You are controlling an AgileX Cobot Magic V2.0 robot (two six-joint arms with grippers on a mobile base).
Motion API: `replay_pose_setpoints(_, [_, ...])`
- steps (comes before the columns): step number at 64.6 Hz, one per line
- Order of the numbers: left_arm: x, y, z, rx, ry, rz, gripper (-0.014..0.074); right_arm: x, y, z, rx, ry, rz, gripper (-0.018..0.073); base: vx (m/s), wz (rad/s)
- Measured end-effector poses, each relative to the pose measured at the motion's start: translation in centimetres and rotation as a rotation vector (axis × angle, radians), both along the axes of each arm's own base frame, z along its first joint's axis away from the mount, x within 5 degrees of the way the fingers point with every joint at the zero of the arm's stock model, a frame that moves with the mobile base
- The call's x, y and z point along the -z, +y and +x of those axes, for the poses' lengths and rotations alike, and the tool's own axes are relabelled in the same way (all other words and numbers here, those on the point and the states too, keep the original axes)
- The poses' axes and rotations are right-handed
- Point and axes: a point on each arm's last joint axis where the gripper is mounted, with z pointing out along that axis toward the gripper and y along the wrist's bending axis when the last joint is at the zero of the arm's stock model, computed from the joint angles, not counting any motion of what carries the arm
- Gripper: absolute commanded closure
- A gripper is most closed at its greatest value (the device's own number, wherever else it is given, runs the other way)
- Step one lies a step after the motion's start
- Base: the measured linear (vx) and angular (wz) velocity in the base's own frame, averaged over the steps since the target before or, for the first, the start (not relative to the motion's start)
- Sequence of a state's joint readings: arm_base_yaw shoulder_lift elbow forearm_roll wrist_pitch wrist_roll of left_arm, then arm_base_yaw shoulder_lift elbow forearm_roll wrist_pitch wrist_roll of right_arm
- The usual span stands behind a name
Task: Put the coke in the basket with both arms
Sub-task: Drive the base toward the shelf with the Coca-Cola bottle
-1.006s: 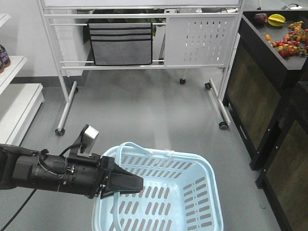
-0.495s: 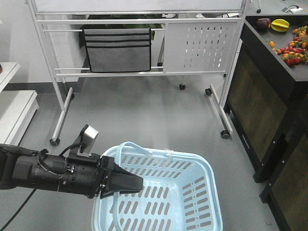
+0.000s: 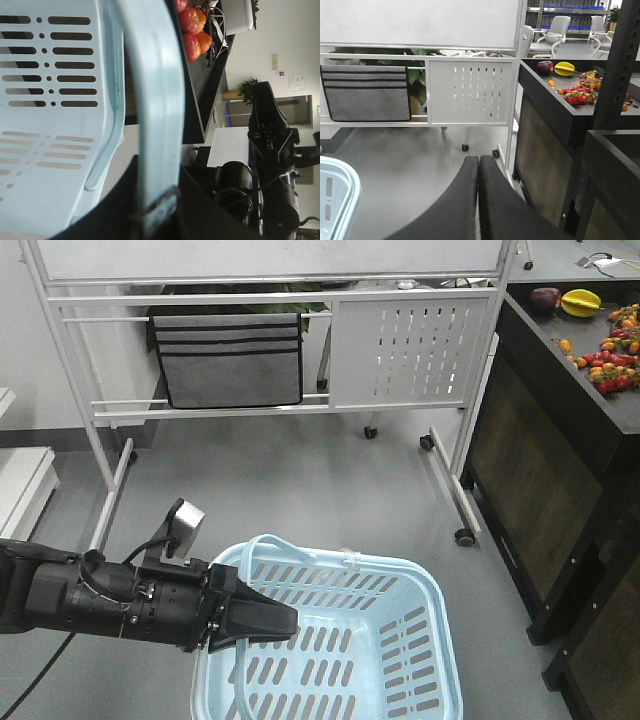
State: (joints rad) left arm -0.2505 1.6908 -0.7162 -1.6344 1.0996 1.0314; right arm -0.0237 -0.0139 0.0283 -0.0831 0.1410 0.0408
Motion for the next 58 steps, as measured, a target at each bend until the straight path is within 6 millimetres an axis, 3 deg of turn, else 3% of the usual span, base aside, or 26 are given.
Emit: replay_pose_setpoints(58, [0.0,0.0,0.0,0.0,0.0,0.0,0.0603,0.0,0.0,0.0,0.0,0.0,0.0,0.0569,0.18,0.04])
